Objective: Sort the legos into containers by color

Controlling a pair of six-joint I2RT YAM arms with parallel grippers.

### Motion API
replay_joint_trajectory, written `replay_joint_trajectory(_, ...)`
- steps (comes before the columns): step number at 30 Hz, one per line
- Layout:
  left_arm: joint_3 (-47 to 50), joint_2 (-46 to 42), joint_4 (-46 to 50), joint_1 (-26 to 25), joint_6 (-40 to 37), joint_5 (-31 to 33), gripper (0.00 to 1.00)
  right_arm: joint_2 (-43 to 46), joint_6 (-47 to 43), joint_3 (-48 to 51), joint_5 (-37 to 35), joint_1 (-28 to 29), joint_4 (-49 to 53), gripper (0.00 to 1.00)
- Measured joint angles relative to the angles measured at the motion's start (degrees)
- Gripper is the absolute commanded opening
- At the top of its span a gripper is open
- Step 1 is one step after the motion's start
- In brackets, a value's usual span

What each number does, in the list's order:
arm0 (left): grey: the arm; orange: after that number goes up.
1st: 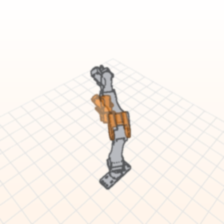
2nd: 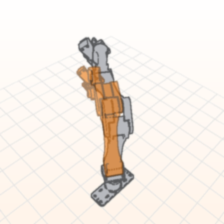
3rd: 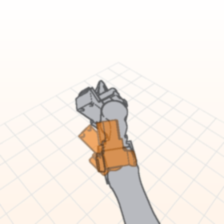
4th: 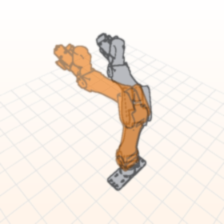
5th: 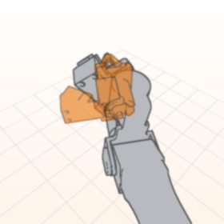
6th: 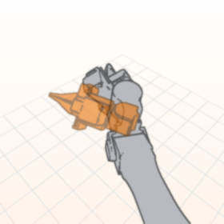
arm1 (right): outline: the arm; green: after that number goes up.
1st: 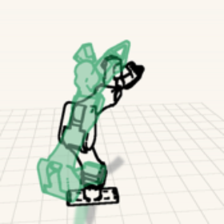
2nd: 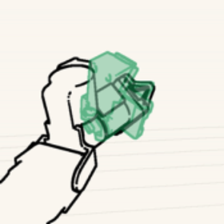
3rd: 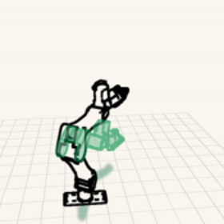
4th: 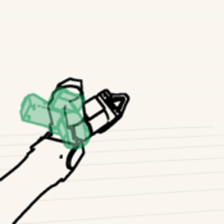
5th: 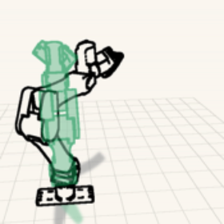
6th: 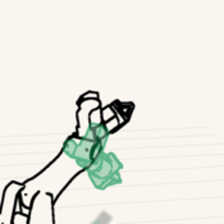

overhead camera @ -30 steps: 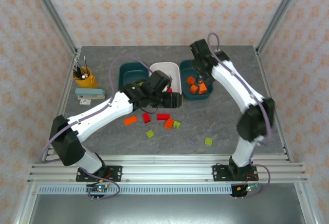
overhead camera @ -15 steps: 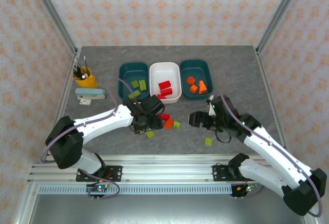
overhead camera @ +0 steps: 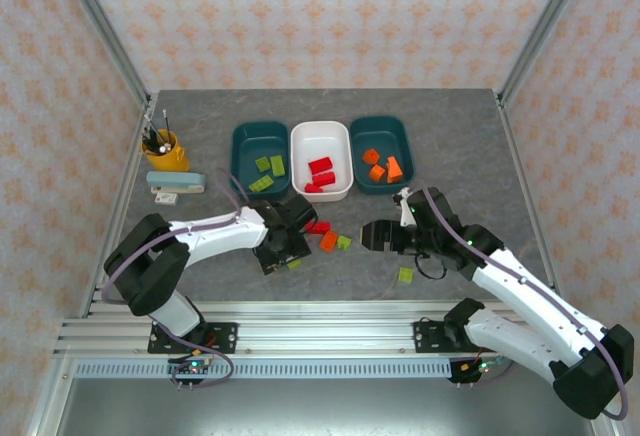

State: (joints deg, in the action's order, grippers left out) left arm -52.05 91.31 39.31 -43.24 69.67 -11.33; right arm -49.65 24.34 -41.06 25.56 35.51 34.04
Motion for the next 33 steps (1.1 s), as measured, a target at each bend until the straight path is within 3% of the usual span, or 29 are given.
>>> replay_joint_trajectory(12, -0.1, 2.3, -3.0, 0.3, 0.6, -0.4, 0.32, -2.4, 0.3, -0.1, 0.0, 0.0, -0.7, 0.84)
replay_joint_trajectory(20, -4.6, 1.5, 1.5, 1.4, -3.6, 1.6, 0.29, -3.0, 0.3, -1.2, 0.3, 0.0, -1.6, 0.84)
replay_joint_trajectory(27, -18.1, -3.3, 8.4, 13.2, -14.2, 5.5, 0.27, -7.2, 1.2, -7.3, 1.2, 0.6, -8.4, 0.84)
replay_joint_trajectory(33, -31.9, 5.1, 13.0, 23.2, -24.3, 9.0, 0.27, -17.6, 2.6, -15.3, 1.0, 1.2, -14.7, 0.84)
